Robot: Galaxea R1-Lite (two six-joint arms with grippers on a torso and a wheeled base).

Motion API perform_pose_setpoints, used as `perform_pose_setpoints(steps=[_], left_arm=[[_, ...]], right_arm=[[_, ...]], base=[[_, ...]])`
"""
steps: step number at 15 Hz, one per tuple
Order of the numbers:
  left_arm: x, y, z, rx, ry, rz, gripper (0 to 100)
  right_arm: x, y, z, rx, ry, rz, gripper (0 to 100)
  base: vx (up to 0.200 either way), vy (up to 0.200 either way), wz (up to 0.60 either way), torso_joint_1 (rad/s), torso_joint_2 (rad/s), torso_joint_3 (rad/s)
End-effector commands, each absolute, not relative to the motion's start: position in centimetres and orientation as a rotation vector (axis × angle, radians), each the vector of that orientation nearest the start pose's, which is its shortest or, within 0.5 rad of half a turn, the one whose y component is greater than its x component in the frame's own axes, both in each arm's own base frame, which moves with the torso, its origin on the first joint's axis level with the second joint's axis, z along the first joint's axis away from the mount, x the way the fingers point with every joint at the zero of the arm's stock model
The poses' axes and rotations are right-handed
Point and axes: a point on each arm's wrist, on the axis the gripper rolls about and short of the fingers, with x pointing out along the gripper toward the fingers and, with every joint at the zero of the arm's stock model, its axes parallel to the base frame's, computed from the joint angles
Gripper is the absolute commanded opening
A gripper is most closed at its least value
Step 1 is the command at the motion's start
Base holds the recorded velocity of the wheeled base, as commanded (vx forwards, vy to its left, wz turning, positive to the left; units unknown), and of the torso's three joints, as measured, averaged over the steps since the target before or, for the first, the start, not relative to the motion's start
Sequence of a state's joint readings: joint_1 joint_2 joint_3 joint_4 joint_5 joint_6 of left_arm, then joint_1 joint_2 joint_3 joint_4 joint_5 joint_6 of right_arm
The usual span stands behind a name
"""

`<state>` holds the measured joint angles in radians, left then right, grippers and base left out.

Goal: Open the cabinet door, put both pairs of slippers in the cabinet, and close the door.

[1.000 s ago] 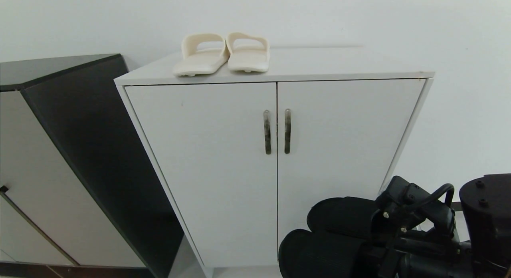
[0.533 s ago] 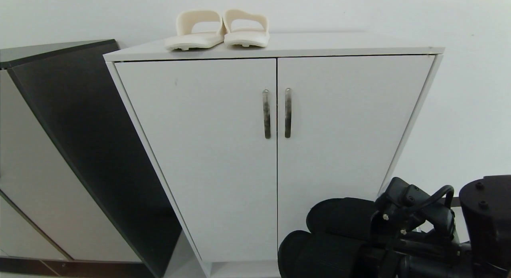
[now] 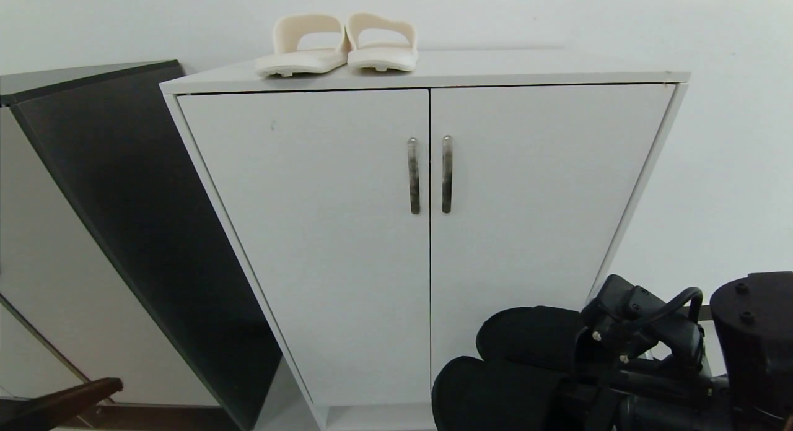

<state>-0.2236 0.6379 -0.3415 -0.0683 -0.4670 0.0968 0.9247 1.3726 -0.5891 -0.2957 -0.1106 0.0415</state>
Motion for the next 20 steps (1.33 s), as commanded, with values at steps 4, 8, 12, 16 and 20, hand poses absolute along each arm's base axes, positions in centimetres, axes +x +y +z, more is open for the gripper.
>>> perform_pose_setpoints(steps=[4,8,12,16,20], left_arm=[[10.6,-7.6,22.9,-0.031,0.266,-1.005,100],[14.7,-14.3,23.2,-0.007,0.177,-0.996,100],[17.0,-18.9,22.6,0.001,0.194,-1.005,100],[19.0,-21.4,24.2,-0.104,0.195,-1.077,100],[21.5,-22.4,25.1,-0.218,0.237,-1.156,100]], right_arm=[[12.8,16.7,17.4,-0.220,0.461,0.791,0],[12.6,16.5,16.9,-0.236,0.471,0.795,0],[12.6,16.4,16.4,-0.253,0.468,0.799,0],[12.6,16.4,16.3,-0.256,0.470,0.799,0],[12.6,16.5,16.1,-0.262,0.478,0.800,0]], base=[[0.000,0.000,0.00,0.000,0.00,0.000],[0.000,0.000,0.00,0.000,0.00,0.000],[0.000,0.000,0.00,0.000,0.00,0.000],[0.000,0.000,0.00,0.000,0.00,0.000],[0.000,0.000,0.00,0.000,0.00,0.000]])
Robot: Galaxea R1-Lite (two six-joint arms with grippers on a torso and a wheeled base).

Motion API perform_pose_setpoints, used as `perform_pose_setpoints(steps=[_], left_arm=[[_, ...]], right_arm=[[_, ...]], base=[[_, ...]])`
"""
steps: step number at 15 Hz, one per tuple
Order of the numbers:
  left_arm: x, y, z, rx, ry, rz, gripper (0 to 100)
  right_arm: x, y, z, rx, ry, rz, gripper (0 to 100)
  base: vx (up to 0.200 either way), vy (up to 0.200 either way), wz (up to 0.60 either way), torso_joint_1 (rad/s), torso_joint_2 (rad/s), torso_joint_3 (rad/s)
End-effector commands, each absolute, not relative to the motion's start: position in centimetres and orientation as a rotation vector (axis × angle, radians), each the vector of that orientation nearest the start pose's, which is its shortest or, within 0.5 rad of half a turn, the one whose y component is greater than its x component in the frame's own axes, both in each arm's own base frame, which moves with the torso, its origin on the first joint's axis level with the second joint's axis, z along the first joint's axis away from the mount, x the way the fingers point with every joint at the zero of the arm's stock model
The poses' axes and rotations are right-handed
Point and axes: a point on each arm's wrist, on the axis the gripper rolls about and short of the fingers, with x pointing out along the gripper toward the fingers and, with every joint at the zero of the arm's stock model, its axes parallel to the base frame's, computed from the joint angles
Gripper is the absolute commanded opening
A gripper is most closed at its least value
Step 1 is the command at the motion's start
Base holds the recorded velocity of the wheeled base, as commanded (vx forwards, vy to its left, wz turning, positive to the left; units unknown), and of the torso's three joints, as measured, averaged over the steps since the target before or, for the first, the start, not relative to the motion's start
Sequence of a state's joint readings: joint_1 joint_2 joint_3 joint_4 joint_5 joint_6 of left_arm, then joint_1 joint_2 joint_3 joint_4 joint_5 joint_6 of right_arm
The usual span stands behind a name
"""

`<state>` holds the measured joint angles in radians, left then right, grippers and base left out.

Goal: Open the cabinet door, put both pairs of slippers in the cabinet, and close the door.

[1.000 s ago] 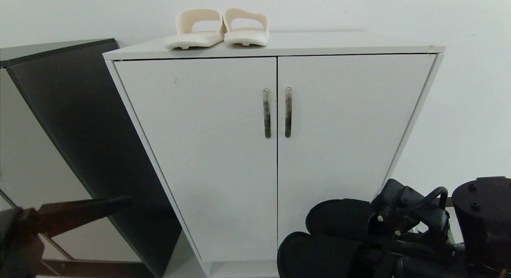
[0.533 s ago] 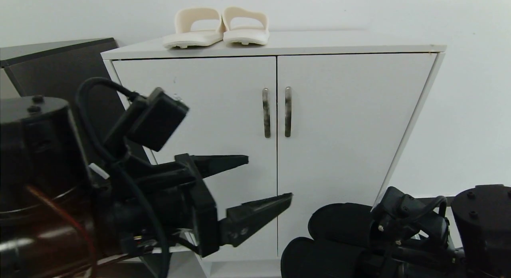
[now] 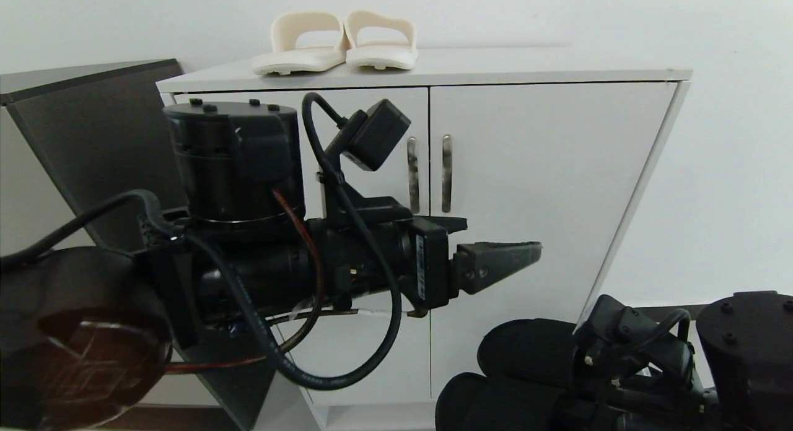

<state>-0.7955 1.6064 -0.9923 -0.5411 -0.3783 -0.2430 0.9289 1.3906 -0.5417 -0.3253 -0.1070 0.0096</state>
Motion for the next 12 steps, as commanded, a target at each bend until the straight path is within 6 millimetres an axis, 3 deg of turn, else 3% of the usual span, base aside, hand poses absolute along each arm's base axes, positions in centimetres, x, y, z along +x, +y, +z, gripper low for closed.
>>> perform_pose_setpoints(steps=[1,4,12], left_arm=[[22.2,-22.2,25.7,-0.269,0.248,-1.160,100],[23.9,-22.2,26.7,-0.302,0.229,-1.158,100],[25.4,-22.1,26.1,-0.216,0.151,-0.959,100]], right_arm=[[12.7,16.6,16.0,-0.267,0.480,0.800,0],[12.8,16.7,15.9,-0.284,0.479,0.804,0],[12.7,16.7,16.0,-0.283,0.467,0.809,0]], base=[[0.000,0.000,0.00,0.000,0.00,0.000],[0.000,0.000,0.00,0.000,0.00,0.000],[0.000,0.000,0.00,0.000,0.00,0.000]])
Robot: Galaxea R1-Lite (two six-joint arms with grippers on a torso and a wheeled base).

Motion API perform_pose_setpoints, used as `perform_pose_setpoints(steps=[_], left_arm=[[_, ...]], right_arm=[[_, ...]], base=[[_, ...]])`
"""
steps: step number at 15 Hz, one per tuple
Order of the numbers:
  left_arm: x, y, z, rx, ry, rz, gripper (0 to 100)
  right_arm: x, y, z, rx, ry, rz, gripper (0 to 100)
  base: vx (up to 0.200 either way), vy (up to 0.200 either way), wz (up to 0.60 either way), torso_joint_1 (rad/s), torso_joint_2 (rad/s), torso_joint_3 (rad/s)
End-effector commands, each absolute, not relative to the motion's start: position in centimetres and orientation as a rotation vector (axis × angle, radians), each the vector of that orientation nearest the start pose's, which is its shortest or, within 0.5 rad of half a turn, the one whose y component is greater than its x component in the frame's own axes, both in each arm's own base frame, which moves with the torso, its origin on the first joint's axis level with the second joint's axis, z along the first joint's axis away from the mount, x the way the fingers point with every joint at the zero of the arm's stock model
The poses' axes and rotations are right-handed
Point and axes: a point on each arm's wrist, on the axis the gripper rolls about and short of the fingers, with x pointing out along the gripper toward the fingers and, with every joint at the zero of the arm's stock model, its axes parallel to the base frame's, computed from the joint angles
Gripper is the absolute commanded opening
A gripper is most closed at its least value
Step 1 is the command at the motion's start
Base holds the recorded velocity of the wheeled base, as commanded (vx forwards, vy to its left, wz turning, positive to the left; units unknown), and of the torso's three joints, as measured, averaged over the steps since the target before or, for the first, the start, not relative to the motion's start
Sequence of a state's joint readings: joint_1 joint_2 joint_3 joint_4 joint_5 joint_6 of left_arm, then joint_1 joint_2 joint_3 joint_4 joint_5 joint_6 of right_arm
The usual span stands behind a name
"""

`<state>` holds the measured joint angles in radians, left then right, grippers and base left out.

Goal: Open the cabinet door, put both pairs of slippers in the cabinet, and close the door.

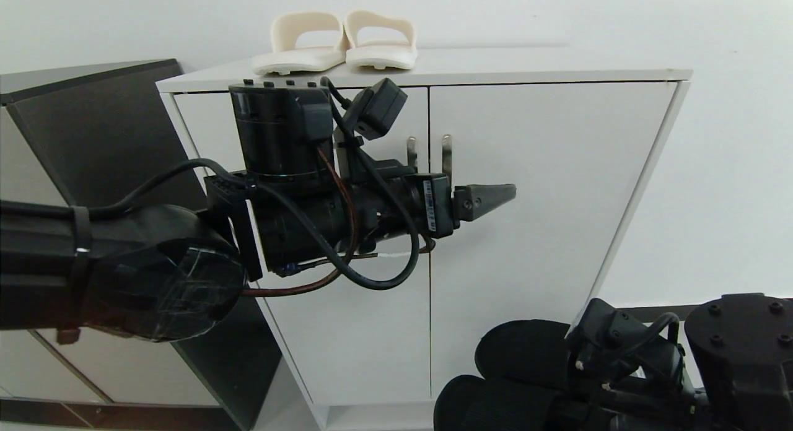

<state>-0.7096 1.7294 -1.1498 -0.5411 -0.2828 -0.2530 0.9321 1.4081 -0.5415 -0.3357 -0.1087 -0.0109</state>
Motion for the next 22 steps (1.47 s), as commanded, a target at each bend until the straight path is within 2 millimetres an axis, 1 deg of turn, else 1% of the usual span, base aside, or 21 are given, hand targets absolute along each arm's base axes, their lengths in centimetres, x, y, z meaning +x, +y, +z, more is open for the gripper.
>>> perform_pose_setpoints(steps=[1,2,5,8,12,16,17,20,22], left_arm=[[25.5,-22.0,26.2,-0.217,0.148,-0.953,100],[26.0,-21.6,26.3,-0.219,0.140,-0.917,100],[27.1,-21.5,25.9,-0.219,0.141,-0.872,100],[27.9,-22.1,25.6,-0.218,0.143,-0.867,100],[29.3,-23.3,24.3,-0.212,0.171,-0.863,100],[29.4,-23.3,24.4,-0.217,0.148,-0.866,100],[29.4,-23.2,24.5,-0.219,0.147,-0.866,0],[29.3,-23.3,24.2,-0.220,0.156,-0.868,0],[29.0,-23.2,24.5,-0.221,0.150,-0.872,0]], right_arm=[[12.7,16.7,16.0,-0.283,0.467,0.809,0],[12.6,16.7,16.1,-0.280,0.466,0.808,0],[12.6,16.7,16.0,-0.282,0.466,0.810,0],[12.6,16.7,16.0,-0.281,0.466,0.810,0],[12.5,16.6,15.8,-0.286,0.472,0.811,0],[12.6,16.7,15.8,-0.286,0.472,0.813,0],[12.6,16.8,15.8,-0.283,0.470,0.815,0],[12.6,16.8,15.8,-0.284,0.474,0.818,0],[12.4,16.6,15.6,-0.289,0.477,0.822,0]], base=[[0.000,0.000,0.00,0.000,0.00,0.000],[0.000,0.000,0.00,0.000,0.00,0.000],[0.000,0.000,0.00,0.000,0.00,0.000],[0.000,0.000,0.00,0.000,0.00,0.000],[0.000,0.000,0.00,0.000,0.00,0.000],[0.000,0.000,0.00,0.000,0.00,0.000],[0.000,0.000,0.00,0.000,0.00,0.000],[0.000,0.000,0.00,0.000,0.00,0.000],[0.000,0.000,0.00,0.000,0.00,0.000]])
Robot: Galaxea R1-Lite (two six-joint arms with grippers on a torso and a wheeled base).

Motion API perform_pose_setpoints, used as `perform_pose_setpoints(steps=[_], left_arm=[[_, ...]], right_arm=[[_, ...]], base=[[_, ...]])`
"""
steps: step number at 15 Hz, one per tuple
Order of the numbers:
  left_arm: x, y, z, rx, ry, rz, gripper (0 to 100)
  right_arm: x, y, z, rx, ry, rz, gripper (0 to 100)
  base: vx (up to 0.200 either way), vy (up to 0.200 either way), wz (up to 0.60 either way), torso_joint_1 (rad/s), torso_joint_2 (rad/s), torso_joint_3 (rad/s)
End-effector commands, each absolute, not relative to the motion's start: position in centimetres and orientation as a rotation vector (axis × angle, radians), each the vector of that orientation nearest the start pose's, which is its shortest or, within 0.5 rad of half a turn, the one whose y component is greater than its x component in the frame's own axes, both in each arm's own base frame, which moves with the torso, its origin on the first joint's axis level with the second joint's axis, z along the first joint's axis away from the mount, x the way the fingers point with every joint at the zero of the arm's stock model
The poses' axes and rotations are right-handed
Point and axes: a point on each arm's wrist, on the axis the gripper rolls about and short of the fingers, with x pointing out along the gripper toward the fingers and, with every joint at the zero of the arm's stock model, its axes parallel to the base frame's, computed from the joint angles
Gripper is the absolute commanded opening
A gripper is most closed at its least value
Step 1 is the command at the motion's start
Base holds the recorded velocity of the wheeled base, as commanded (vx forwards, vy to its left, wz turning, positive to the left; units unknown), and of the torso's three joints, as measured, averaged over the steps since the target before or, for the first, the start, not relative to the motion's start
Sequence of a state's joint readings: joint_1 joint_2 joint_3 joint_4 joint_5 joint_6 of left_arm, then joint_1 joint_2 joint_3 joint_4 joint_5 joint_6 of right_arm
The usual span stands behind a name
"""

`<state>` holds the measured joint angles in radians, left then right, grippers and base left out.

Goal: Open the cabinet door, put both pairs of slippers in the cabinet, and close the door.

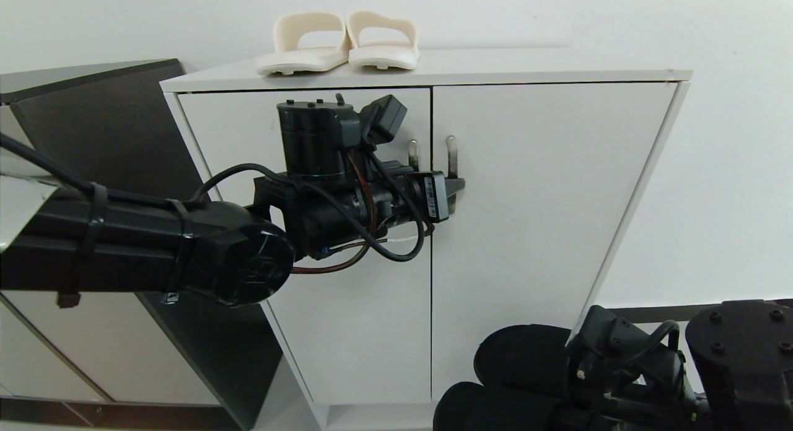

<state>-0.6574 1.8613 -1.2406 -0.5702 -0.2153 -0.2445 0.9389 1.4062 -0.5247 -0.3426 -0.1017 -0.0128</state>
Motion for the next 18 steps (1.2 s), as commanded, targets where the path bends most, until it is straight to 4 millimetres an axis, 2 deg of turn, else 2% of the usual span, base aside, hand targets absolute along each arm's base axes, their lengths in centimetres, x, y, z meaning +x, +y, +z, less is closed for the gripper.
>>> perform_pose_setpoints(steps=[1,5,7,14,17,18], left_arm=[[29.0,-23.2,24.5,-0.221,0.150,-0.872,0],[25.8,-22.5,25.1,-0.218,0.157,-0.913,0],[24.2,-22.3,25.8,-0.219,0.144,-0.941,0],[21.0,-20.4,25.4,-0.202,0.166,-0.969,0],[19.2,-19.1,25.8,-0.206,0.150,-0.984,0],[19.1,-18.8,26.1,-0.210,0.141,-0.979,0]], right_arm=[[12.4,16.6,15.6,-0.289,0.477,0.822,0],[12.0,16.6,15.2,-0.299,0.469,0.878,0],[11.5,16.3,15.2,-0.263,0.459,0.977,0],[11.3,16.1,14.7,-0.260,0.468,1.027,0],[11.3,16.2,14.4,-0.268,0.482,1.026,0],[11.3,16.2,14.4,-0.275,0.477,1.029,0]], base=[[0.000,0.000,0.00,0.000,0.00,0.000],[0.000,0.000,0.00,0.000,0.00,0.000],[0.000,0.000,0.00,0.000,0.00,0.000],[0.000,0.000,0.00,0.000,0.00,0.000],[0.000,0.000,0.00,0.000,0.00,0.000],[0.000,0.000,0.00,0.000,0.00,0.000]])
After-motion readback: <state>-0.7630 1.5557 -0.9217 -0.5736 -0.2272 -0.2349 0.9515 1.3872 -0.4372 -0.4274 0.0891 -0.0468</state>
